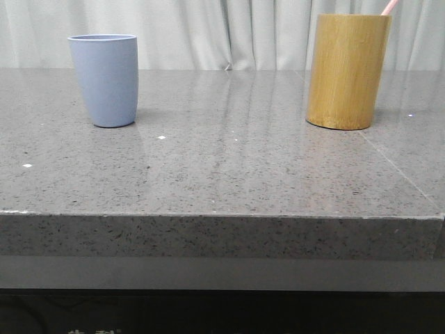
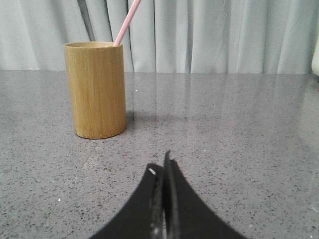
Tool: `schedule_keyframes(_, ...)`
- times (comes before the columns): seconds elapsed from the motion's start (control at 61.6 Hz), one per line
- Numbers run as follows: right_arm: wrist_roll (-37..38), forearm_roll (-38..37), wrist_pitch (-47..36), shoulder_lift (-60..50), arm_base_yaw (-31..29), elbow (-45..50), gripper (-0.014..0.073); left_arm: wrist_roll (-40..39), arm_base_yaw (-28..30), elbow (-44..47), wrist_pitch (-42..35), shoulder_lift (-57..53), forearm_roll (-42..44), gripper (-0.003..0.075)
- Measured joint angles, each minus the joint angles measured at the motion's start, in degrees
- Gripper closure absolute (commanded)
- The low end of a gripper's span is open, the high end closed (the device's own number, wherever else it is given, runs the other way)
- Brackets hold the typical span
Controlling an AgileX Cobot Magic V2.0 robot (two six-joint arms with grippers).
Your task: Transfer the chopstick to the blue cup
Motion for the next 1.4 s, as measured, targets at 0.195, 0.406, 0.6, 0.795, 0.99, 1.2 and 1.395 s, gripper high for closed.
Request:
schedule_keyframes(0.195, 0.0, 0.0, 0.0, 0.0, 0.0, 0.0, 0.0661, 0.0, 0.0, 0.0, 0.0, 0.0, 0.0, 0.0739)
schedule_keyframes(0.406, 0.0, 0.0, 0.0, 0.0, 0.0, 0.0, 0.0661, 0.0, 0.0, 0.0, 0.0, 0.0, 0.0, 0.0739)
schedule_keyframes(0.6, 0.0, 0.0, 0.0, 0.0, 0.0, 0.0, 0.0661, 0.0, 0.0, 0.0, 0.0, 0.0, 0.0, 0.0739)
schedule_keyframes(0.795, 0.0, 0.0, 0.0, 0.0, 0.0, 0.0, 0.0661, 0.0, 0.0, 0.0, -0.3, 0.0, 0.0, 0.0739)
schedule_keyframes(0.99, 0.0, 0.0, -0.1, 0.0, 0.0, 0.0, 0.0661, 0.0, 0.0, -0.6, -2.9, 0.0, -1.2, 0.0739)
schedule_keyframes(1.2, 0.0, 0.0, 5.3, 0.0, 0.0, -8.7, 0.0661, 0.0, 0.0, -12.0, 7.9, 0.0, -1.4, 0.0739)
schedule_keyframes(1.395, 0.0, -0.5, 15.1, 3.8, 0.0, -24.3, 0.0661, 0.0, 0.0, -26.0, 17.5, 3.7, -1.2, 0.0739)
